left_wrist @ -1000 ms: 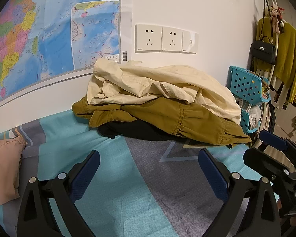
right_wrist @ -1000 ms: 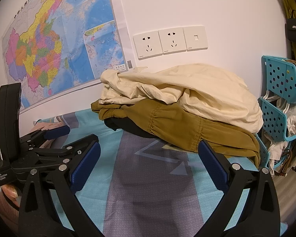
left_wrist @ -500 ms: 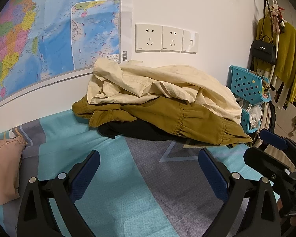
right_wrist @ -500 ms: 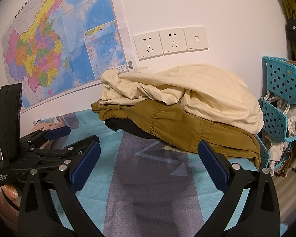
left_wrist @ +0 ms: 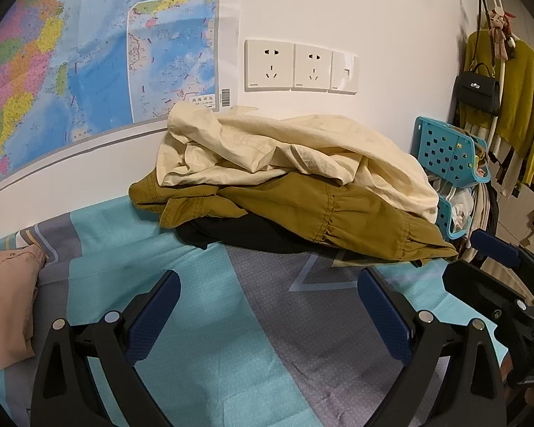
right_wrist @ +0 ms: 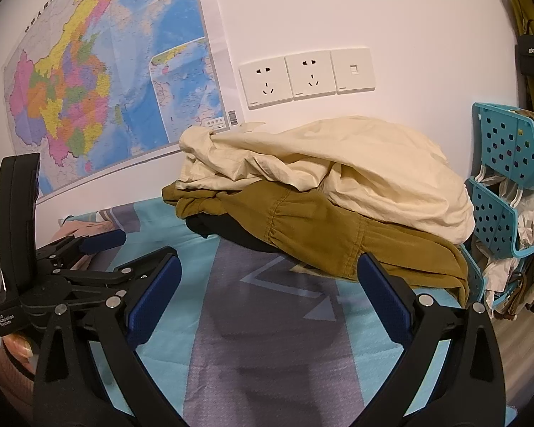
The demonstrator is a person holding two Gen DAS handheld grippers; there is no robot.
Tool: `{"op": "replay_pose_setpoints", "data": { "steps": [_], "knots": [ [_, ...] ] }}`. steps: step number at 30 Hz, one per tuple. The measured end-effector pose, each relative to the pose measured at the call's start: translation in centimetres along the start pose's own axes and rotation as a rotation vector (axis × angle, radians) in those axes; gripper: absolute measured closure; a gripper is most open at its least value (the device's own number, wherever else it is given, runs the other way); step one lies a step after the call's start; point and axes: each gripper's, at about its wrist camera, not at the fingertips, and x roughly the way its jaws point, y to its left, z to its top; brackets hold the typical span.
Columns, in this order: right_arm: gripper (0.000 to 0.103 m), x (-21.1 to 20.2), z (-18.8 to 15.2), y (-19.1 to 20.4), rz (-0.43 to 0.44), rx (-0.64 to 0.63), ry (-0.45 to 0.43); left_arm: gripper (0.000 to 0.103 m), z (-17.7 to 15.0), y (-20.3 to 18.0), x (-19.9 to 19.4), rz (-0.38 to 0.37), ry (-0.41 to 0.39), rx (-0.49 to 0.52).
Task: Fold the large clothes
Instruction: 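Reach both grippers to the cream shirt on the pile and grasp it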
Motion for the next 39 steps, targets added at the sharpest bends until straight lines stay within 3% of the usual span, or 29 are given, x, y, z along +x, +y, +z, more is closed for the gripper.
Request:
{"op": "replay_pose_setpoints", "data": {
  "steps": [19,30,35,37,38,39],
  "knots": [
    [0.006,2.3,1.3,-0.1,-0.009,-0.064,0.02,0.007,1.0,0.5,2.1,0.004,0.036,-0.017],
    [0.007,11.9,9.7,-0.1,-0.1,-0.297,0.055,0.007,3.2,4.0,6.8,0.074,0.065,-0.069],
    [0.045,16.9,10.8,0.3,-0.151,-0.399,0.135,0.007,4.3,5.7,8.5,0.11,0.063,-0.093],
    [0.049,17.7,10.9,0.2,-0.174,-0.429,0.154,0.007,4.5,6.2,9.1,0.113,0.067,-0.099],
    [0.044,17.4,11.1,0.1,-0.201,-0.423,0.136,0.007,4.6,6.4,9.3,0.115,0.068,-0.1],
    [0.043,16.3,11.1,0.1,-0.162,-0.414,0.104,0.007,4.6,6.6,9.6,0.117,0.068,-0.1]
  ]
}}
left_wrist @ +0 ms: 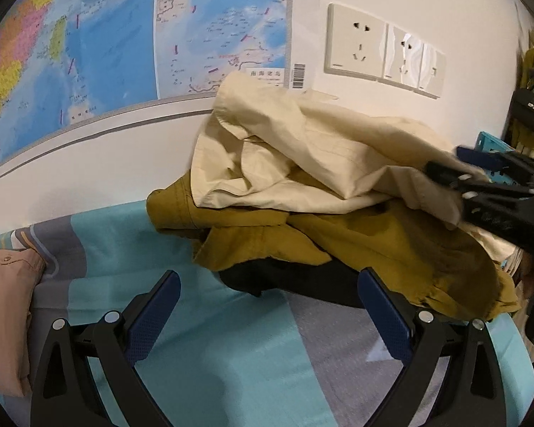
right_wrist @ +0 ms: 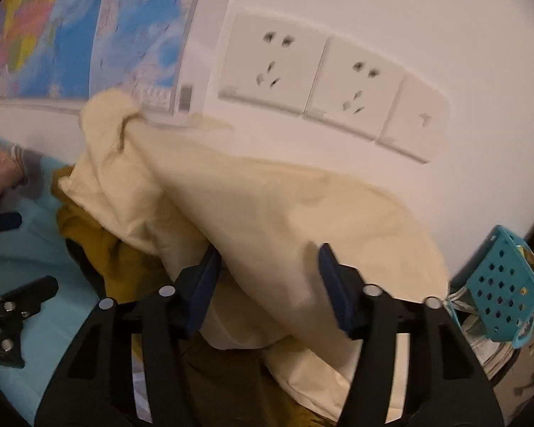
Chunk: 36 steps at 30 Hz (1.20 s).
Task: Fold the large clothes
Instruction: 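Reach both grippers to the cream shirt on the pile and grasp it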
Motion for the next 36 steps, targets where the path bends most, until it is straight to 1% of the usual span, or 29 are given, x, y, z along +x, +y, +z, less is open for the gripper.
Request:
{"op": "replay_pose_setpoints", "data": {
  "steps": [2,3,4,5,6,8,10,11,12,13,14,15,16,18,19,21,22,23,24,25,26,28,29,31,32,33,34,35,36],
  "knots": [
    [0.043,-2.0,-0.4,0.6,0.039,-0.021,-0.055,0.007,0.1,0.3,0.5,0.007,0.0,0.0],
    [0.042,-2.8,-0.8,1.3,0.087,-0.047,-0.063,0.007,0.1,0.5,0.7,0.008,0.002,-0.002],
    [0.043,-2.9,-1.0,2.0,0.121,-0.076,-0.053,0.007,0.1,0.6,0.9,0.01,0.006,-0.003],
    [0.042,-2.6,-1.2,2.8,0.132,-0.112,-0.031,0.007,0.1,0.7,1.1,0.014,0.007,-0.005],
    [0.042,-1.8,-1.3,3.5,0.114,-0.14,-0.007,0.007,0.1,1.0,1.4,0.018,0.011,-0.013],
    [0.042,0.1,-1.0,3.8,0.118,-0.147,0.032,0.007,0.0,1.4,1.7,0.023,0.019,-0.025],
    [0.043,2.6,-0.6,3.9,0.081,-0.149,0.079,0.007,0.0,1.7,1.8,0.023,0.023,-0.034],
    [0.054,3.3,-0.2,3.9,0.067,-0.156,0.094,0.007,0.1,1.8,1.8,0.027,0.021,-0.032],
    [0.063,3.9,0.2,3.8,0.074,-0.162,0.103,0.007,0.1,1.9,1.8,0.031,0.019,-0.03],
    [0.091,3.7,0.6,3.7,0.107,-0.162,0.107,0.007,0.1,2.1,1.8,0.033,0.019,-0.028],
    [0.094,3.2,1.0,3.4,0.124,-0.156,0.098,0.007,0.2,2.3,1.9,0.035,0.02,-0.031],
    [0.096,2.0,1.7,3.1,0.113,-0.166,0.063,0.007,0.2,2.5,2.0,0.035,0.02,-0.034],
    [0.097,-0.3,2.7,2.3,0.1,-0.159,0.002,0.007,0.2,2.8,2.0,0.036,0.02,-0.036],
    [0.097,-3.0,4.2,0.3,0.105,-0.094,-0.055,0.007,0.3,3.2,2.3,0.038,0.018,-0.041],
    [0.097,-4.0,5.0,-1.2,0.109,-0.037,-0.082,0.007,0.3,3.4,2.4,0.039,0.02,-0.044],
    [0.096,-5.2,5.7,-3.6,0.117,0.023,-0.086,0.007,0.2,3.2,2.7,0.038,0.026,-0.048],
    [0.089,-4.9,5.5,-3.6,0.092,-0.005,-0.075,0.007,0.1,3.3,2.9,0.038,0.028,-0.047],
    [0.076,-4.8,5.2,-3.6,0.071,-0.031,-0.066,0.007,-0.1,3.5,2.7,0.041,0.03,-0.042],
    [0.067,-4.3,4.9,-3.4,0.064,-0.053,-0.052,0.007,-0.1,3.6,2.9,0.044,0.033,-0.038],
    [0.056,-3.4,4.5,-2.9,0.092,-0.068,-0.02,0.007,0.0,3.7,3.0,0.045,0.033,-0.038],
    [0.044,-2.9,3.9,-1.9,0.096,-0.096,0.006,0.007,0.1,3.7,3.1,0.046,0.036,-0.039],
    [0.036,-2.0,2.8,-0.3,0.052,-0.184,0.021,0.007,-0.2,3.5,2.9,0.048,0.037,-0.041],
    [0.034,-1.5,2.3,0.5,0.042,-0.223,0.022,0.007,-0.2,3.6,3.0,0.05,0.039,-0.04],
    [0.036,0.1,2.1,2.1,0.028,-0.287,0.049,0.007,-0.3,3.7,3.2,0.056,0.042,-0.041],
    [0.05,1.0,2.1,2.6,0.036,-0.31,0.066,0.007,-0.4,3.7,3.4,0.056,0.045,-0.041],
    [0.066,1.7,2.3,2.8,0.069,-0.32,0.094,0.007,-0.4,3.8,3.5,0.055,0.049,-0.041],
    [0.093,1.7,2.9,2.5,0.076,-0.301,0.094,0.007,-0.4,3.9,3.7,0.057,0.048,-0.041],
    [0.096,1.0,3.6,1.9,0.064,-0.283,0.069,0.007,-0.4,4.0,3.6,0.055,0.043,-0.037],
    [0.097,-0.1,4.4,0.9,0.063,-0.251,0.03,0.007,-0.4,4.0,3.7,0.051,0.037,-0.033]
  ]
}}
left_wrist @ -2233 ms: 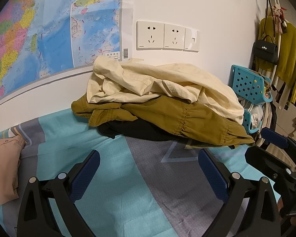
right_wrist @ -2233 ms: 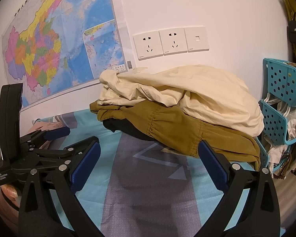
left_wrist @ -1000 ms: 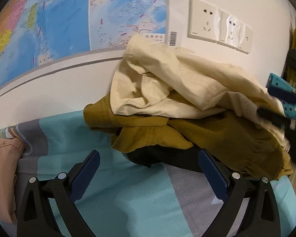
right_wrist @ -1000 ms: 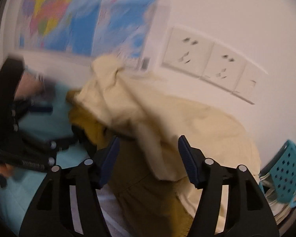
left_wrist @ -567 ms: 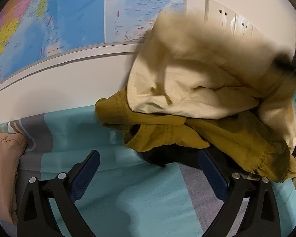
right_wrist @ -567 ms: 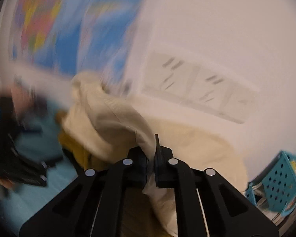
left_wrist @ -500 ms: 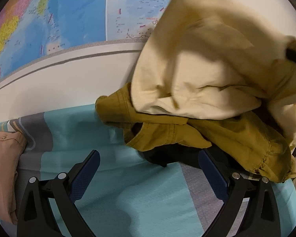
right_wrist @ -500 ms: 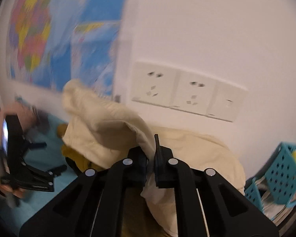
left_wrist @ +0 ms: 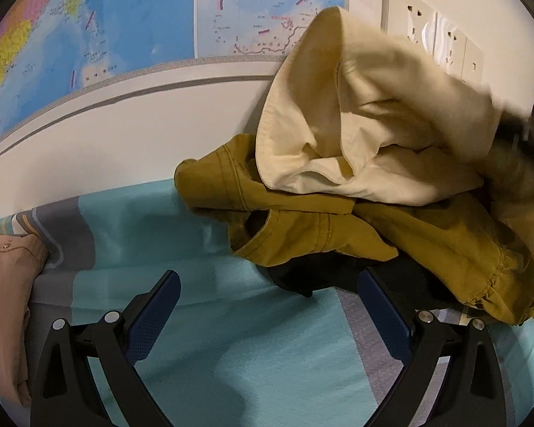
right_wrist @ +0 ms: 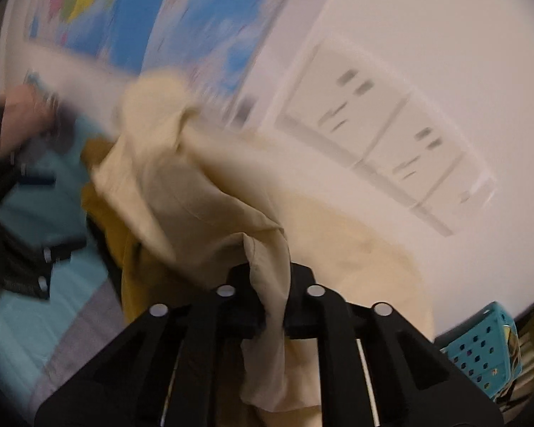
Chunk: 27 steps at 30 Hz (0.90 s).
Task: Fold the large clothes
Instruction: 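Reach both grippers to the cream shirt on the pile and grasp it, then lift the cream shirt off the pile with both grippers, holding it up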
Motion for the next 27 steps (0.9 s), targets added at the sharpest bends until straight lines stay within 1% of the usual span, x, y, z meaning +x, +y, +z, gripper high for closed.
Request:
{"op": "replay_pose_setpoints", "data": {
  "steps": [2,3,4,6,9,11,14,16,17,18,19,20,21,22,23,24,25,26,27],
  "knots": [
    [0.099,-3.3,1.3,-3.0,0.002,0.106,-0.083,0.007,0.0,0.1,-0.2,-0.015,-0.022,0.01],
    [0.099,-5.6,1.8,-5.2,-0.004,0.17,-0.133,0.007,0.1,0.0,-0.4,-0.032,-0.041,0.019],
    [0.099,-7.1,1.9,-6.5,-0.005,0.205,-0.164,0.007,0.3,-0.2,-0.6,-0.047,-0.062,0.028],
    [0.099,-10.4,2.4,-9.7,-0.01,0.278,-0.207,0.007,0.5,-1.2,-1.3,-0.097,-0.105,0.047],
    [0.1,-13.9,3.4,-12.5,-0.02,0.329,-0.242,0.007,0.8,-2.8,-2.6,-0.191,-0.185,0.085],
    [0.1,-16.4,3.9,-13.6,-0.03,0.346,-0.266,0.007,0.7,-4.6,-3.7,-0.283,-0.248,0.139],
    [0.1,-18.8,5.0,-14.8,-0.023,0.375,-0.308,0.007,0.1,-7.3,-4.9,-0.382,-0.323,0.223],
    [0.1,-20.2,5.8,-15.3,-0.031,0.376,-0.34,0.007,-0.1,-8.7,-5.3,-0.444,-0.358,0.254],
    [0.1,-20.9,5.8,-15.4,-0.032,0.377,-0.349,0.007,0.2,-9.6,-5.5,-0.461,-0.386,0.272],
    [0.1,-21.5,5.8,-15.6,-0.029,0.385,-0.359,0.007,0.7,-10.4,-5.6,-0.457,-0.409,0.271],
    [0.1,-22.2,5.7,-15.8,-0.028,0.385,-0.363,0.007,1.3,-11.2,-5.5,-0.469,-0.423,0.26],
    [0.1,-22.8,5.6,-16.1,-0.034,0.378,-0.363,0.007,1.8,-11.3,-5.5,-0.492,-0.424,0.244],
    [0.1,-23.2,5.5,-16.2,-0.041,0.376,-0.362,0.007,2.7,-11.9,-5.1,-0.53,-0.412,0.229],
    [0.1,-23.7,5.2,-16.5,-0.037,0.377,-0.361,0.007,3.3,-12.9,-4.7,-0.534,-0.422,0.244],
    [0.1,-24.0,5.0,-16.6,-0.033,0.379,-0.36,0.007,4.0,-14.1,-4.2,-0.508,-0.434,0.284],
    [0.1,-24.4,4.7,-16.7,-0.034,0.384,-0.357,0.008,4.4,-14.8,-3.7,-0.522,-0.42,0.303],
    [0.1,-24.6,4.3,-16.8,-0.038,0.379,-0.355,0.021,5.1,-15.3,-2.9,-0.543,-0.408,0.305],
    [0.1,-24.8,4.0,-16.9,-0.046,0.377,-0.353,0.054,6.0,-15.8,-2.1,-0.527,-0.402,0.299],
    [0.1,-25.3,3.6,-17.1,-0.052,0.382,-0.351,0.077,6.6,-16.0,-1.6,-0.548,-0.387,0.303]
  ]
}}
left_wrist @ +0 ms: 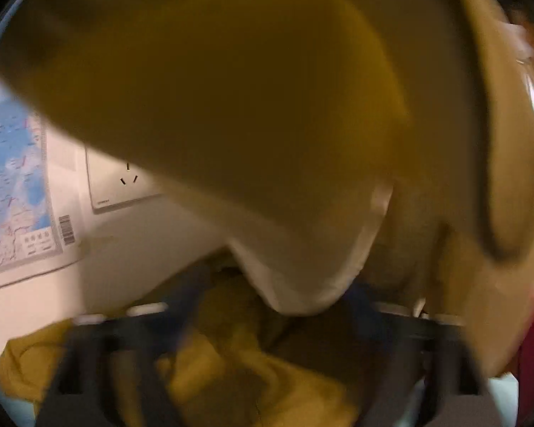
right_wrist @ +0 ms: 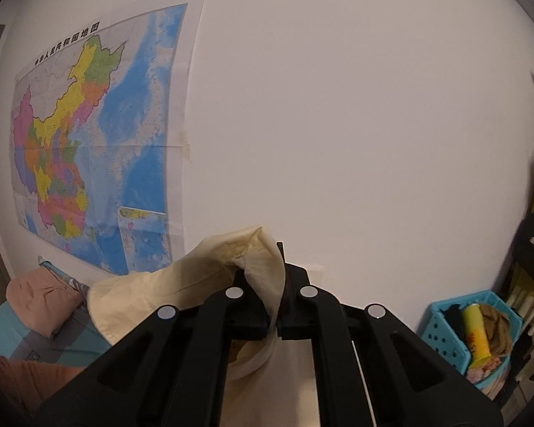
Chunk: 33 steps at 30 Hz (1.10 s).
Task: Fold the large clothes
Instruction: 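Lift the cream shirt off the pile with both grippers, holding it up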
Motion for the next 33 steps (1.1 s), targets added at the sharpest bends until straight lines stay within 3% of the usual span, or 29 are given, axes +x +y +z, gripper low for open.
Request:
{"op": "replay_pose_setpoints", "data": {
  "steps": [1,5,9,14,17,21,24,26,30,33],
  "knots": [
    [0.1,-0.6,-0.2,-0.4,-0.005,-0.002,0.002,0.101,0.5,0.3,0.5,-0.047,0.01,-0.014],
    [0.1,-3.7,0.0,-2.3,-0.05,0.019,-0.026,0.102,3.9,0.4,0.3,0.002,-0.02,-0.036],
    [0.1,-9.2,1.9,-3.4,-0.075,0.023,-0.116,0.102,9.7,0.0,-3.8,0.026,-0.151,-0.034],
    [0.1,-18.1,4.4,-2.1,-0.067,-0.03,-0.268,0.102,16.7,-0.4,-14.5,0.105,-0.35,0.027],
    [0.1,-22.1,4.7,-0.4,-0.016,-0.042,-0.306,0.101,18.6,-0.9,-21.2,0.196,-0.433,0.079],
    [0.1,-25.0,3.6,2.8,0.074,-0.058,-0.331,0.101,18.5,-2.4,-30.4,0.34,-0.48,0.151],
    [0.1,-26.6,1.8,5.8,0.205,-0.058,-0.354,0.101,16.9,-4.7,-37.1,0.447,-0.486,0.173],
    [0.1,-27.1,0.9,7.4,0.28,-0.061,-0.352,0.101,15.4,-5.6,-40.6,0.547,-0.464,0.208],
    [0.099,-27.6,-0.8,10.5,0.493,-0.017,-0.366,0.101,13.4,-7.6,-47.4,0.669,-0.418,0.237],
    [0.099,-26.5,-1.5,12.2,0.567,-0.009,-0.349,0.101,12.4,-8.4,-49.9,0.779,-0.36,0.261]
  ]
}}
